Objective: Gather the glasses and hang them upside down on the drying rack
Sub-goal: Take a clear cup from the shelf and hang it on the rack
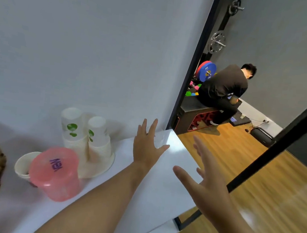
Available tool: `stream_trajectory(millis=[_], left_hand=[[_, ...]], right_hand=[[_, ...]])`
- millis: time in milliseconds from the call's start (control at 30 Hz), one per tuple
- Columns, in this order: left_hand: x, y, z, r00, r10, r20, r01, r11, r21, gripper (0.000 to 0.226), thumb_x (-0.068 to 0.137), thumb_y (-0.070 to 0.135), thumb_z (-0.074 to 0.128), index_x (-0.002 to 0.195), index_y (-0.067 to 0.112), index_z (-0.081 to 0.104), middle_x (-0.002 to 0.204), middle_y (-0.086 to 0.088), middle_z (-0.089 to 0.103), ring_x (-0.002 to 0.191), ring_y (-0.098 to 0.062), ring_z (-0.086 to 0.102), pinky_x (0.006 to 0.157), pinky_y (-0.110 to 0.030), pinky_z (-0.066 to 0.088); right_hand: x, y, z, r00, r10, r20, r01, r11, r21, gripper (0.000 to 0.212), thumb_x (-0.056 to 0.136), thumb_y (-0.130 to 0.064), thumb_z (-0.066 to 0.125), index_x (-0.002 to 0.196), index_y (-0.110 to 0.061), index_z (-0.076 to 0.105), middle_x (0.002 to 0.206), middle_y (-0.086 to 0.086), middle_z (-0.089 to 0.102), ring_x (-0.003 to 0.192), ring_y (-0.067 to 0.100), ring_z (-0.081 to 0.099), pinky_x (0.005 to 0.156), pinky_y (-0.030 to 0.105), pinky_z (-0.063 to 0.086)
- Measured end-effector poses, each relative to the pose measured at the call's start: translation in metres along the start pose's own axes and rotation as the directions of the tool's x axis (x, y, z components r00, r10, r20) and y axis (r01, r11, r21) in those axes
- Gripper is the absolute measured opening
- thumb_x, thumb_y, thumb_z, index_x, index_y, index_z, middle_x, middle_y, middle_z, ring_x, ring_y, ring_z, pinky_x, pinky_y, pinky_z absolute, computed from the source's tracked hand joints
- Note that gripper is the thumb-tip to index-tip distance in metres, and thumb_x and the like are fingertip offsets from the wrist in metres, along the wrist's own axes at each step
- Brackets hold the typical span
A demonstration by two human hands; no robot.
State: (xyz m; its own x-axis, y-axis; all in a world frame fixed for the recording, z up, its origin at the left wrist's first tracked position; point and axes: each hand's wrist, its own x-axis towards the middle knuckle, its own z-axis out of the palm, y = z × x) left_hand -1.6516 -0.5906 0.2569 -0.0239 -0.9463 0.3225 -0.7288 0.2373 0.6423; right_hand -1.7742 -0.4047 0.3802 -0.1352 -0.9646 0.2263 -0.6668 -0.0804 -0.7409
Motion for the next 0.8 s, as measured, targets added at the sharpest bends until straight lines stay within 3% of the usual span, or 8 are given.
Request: stream_trajectory(millis=[200, 333, 467, 567, 633, 733, 800], left_hand=[[0.008, -0.001, 0.005, 1.000, -0.002, 0.020, 0.004, 0.997, -0.073, 0.094, 0.084, 0.060, 0.074, 0.160, 0.040, 0.023, 0.169, -0.002, 0.027, 0.145, -0.027, 0.045, 0.106, -0.043, 0.052], [0.006, -0.001, -0.002, 0.999, 0.001, 0.034, 0.005, 0.987, -0.158, 0.091, 0.083, 0.053, 0.078, 0.158, 0.040, 0.028, 0.158, 0.000, 0.042, 0.130, -0.022, 0.057, 0.098, -0.029, 0.054], [0.003, 0.005, -0.024, 0.999, 0.042, 0.007, -0.039, 0.964, -0.263, 0.091, 0.081, 0.053, 0.081, 0.156, 0.040, 0.031, 0.153, 0.003, 0.046, 0.126, -0.016, 0.056, 0.094, -0.020, 0.048], [0.000, 0.018, -0.050, 0.996, 0.073, -0.042, -0.083, 0.936, -0.343, 0.091, 0.080, 0.052, 0.082, 0.154, 0.042, 0.031, 0.153, 0.005, 0.045, 0.128, -0.017, 0.054, 0.099, -0.026, 0.052], [-0.003, 0.029, -0.071, 0.993, 0.092, -0.073, -0.112, 0.924, -0.366, 0.093, 0.078, 0.055, 0.083, 0.154, 0.043, 0.030, 0.153, 0.007, 0.046, 0.128, -0.016, 0.055, 0.100, -0.031, 0.054], [-0.009, 0.052, -0.112, 0.990, 0.104, -0.100, -0.135, 0.911, -0.389, 0.098, 0.073, 0.057, 0.086, 0.153, 0.046, 0.030, 0.151, 0.011, 0.046, 0.122, -0.007, 0.055, 0.097, -0.023, 0.052], [-0.018, 0.067, -0.142, 0.985, 0.133, -0.112, -0.167, 0.900, -0.403, 0.099, 0.072, 0.055, 0.088, 0.153, 0.047, 0.032, 0.146, 0.013, 0.049, 0.119, -0.004, 0.055, 0.097, -0.025, 0.054]], right_hand=[[0.020, 0.007, 0.017, 1.000, 0.002, -0.009, -0.002, 1.000, -0.016, 0.085, 0.084, -0.064, 0.074, 0.144, -0.076, 0.016, 0.135, -0.066, 0.019, 0.134, -0.022, 0.030, 0.117, 0.038, 0.038], [0.028, 0.007, 0.023, 1.000, 0.015, -0.003, -0.015, 1.000, -0.027, 0.086, 0.083, -0.065, 0.074, 0.147, -0.074, 0.016, 0.134, -0.066, 0.018, 0.134, -0.021, 0.030, 0.117, 0.039, 0.039], [0.034, 0.005, 0.023, 1.000, 0.000, -0.007, 0.000, 1.000, -0.016, 0.090, 0.083, -0.064, 0.074, 0.152, -0.066, 0.017, 0.139, -0.059, 0.020, 0.143, -0.010, 0.031, 0.118, 0.040, 0.039], [0.037, -0.001, 0.022, 1.000, -0.023, -0.010, 0.023, 1.000, 0.001, 0.095, 0.079, -0.063, 0.078, 0.154, -0.062, 0.019, 0.139, -0.059, 0.020, 0.135, -0.022, 0.027, 0.115, 0.033, 0.037], [0.038, -0.007, 0.019, 0.999, -0.037, -0.008, 0.038, 0.999, 0.025, 0.104, 0.073, -0.064, 0.081, 0.156, -0.058, 0.020, 0.144, -0.053, 0.022, 0.134, -0.021, 0.026, 0.113, 0.031, 0.036], [0.034, -0.020, 0.011, 0.999, -0.045, 0.001, 0.045, 0.997, 0.067, 0.114, 0.067, -0.057, 0.089, 0.158, -0.055, 0.020, 0.154, -0.033, 0.031, 0.138, -0.008, 0.028, 0.113, 0.035, 0.039], [0.030, -0.032, 0.004, 0.999, -0.050, 0.005, 0.049, 0.994, 0.102, 0.118, 0.067, -0.048, 0.094, 0.159, -0.053, 0.020, 0.161, -0.022, 0.033, 0.141, 0.000, 0.032, 0.112, 0.037, 0.041]])
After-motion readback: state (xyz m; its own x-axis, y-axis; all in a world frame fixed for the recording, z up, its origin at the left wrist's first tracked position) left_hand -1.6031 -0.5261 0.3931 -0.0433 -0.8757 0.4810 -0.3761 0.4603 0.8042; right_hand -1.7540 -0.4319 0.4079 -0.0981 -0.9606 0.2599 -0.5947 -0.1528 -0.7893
